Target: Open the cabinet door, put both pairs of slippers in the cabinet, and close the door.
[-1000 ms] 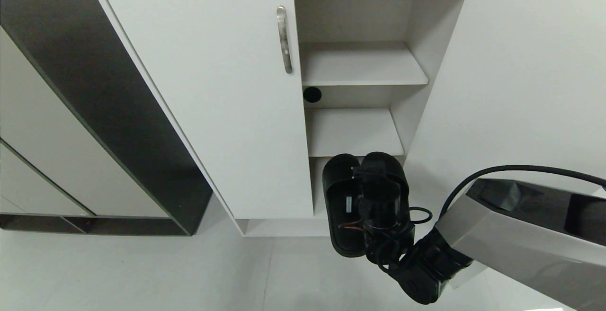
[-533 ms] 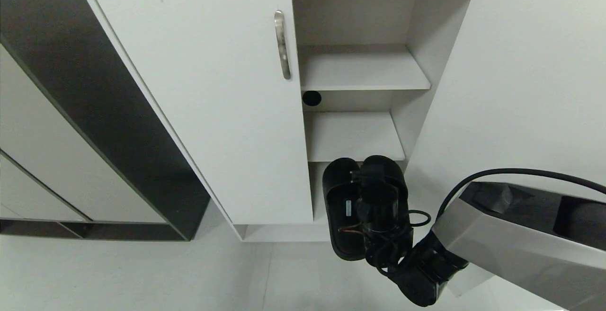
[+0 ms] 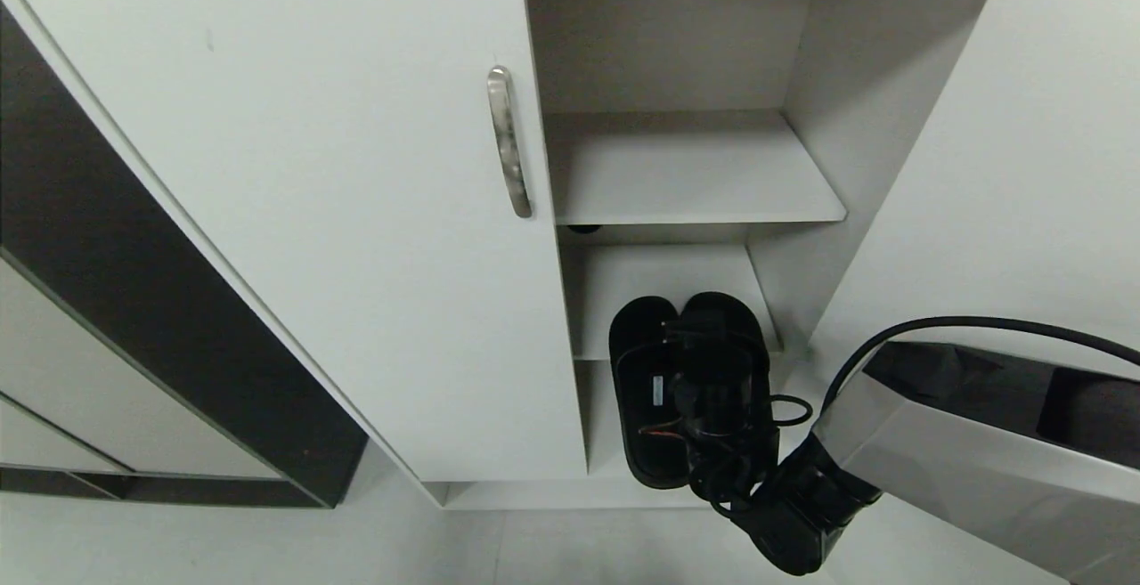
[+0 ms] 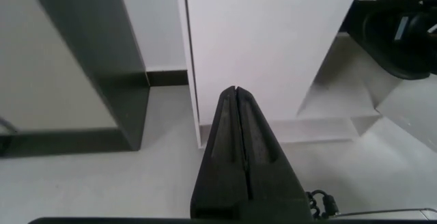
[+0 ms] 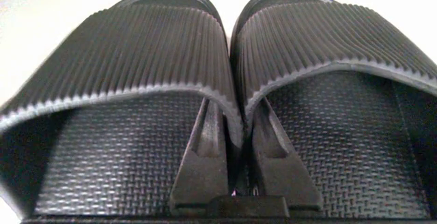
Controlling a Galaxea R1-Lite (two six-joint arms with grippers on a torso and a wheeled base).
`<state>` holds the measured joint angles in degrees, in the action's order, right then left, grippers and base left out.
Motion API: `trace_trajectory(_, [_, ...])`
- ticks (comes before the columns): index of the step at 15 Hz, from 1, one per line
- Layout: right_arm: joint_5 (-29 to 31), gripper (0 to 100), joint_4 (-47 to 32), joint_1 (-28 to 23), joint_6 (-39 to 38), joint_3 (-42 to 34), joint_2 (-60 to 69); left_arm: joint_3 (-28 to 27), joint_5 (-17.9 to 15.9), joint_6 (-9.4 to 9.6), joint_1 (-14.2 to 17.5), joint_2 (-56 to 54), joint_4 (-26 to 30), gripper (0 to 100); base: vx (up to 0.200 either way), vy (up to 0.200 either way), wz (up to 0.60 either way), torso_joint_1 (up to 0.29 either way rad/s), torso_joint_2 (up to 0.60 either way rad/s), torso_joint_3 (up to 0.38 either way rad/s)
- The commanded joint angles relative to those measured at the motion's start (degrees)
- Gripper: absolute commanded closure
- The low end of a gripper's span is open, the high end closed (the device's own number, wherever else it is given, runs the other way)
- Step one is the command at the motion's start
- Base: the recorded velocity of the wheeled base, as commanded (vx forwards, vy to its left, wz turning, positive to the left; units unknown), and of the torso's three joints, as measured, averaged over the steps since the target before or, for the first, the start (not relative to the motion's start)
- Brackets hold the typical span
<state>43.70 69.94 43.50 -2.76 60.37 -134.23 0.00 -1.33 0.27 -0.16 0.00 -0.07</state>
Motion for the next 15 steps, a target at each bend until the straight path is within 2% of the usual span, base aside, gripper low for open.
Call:
trace_trajectory(1, [-0.11, 100, 0.29, -0.25, -0.06, 0.01, -0.33, 0.0, 0.1, -0.09, -0.02, 0.09, -0.01, 100, 0.0, 0.0, 0.0, 0.0, 0.0, 0.0])
trace_trajectory(4, [-0.46, 100, -0.15, -1.84, -0.06, 1.86, -1.03, 0.0, 0.1, -0.09, -0.02, 0.09, -0.01, 100, 0.0, 0.0, 0.0, 0.0, 0.0, 0.0])
trace_trajectory(7, [-0.46, 100, -2.7, -3.42, -0.06, 7.92, -3.93, 0.0, 0.1, -0.09, -0.02, 0.09, -0.01, 100, 0.0, 0.0, 0.0, 0.0, 0.0, 0.0])
trace_trajectory(15, [-2.48, 100, -17.55, -8.25, -0.06, 31.65, -11.93, 0.0, 0.19, -0.09, -0.02, 0.09, -0.01, 100, 0.0, 0.0, 0.0, 0.0, 0.0, 0.0])
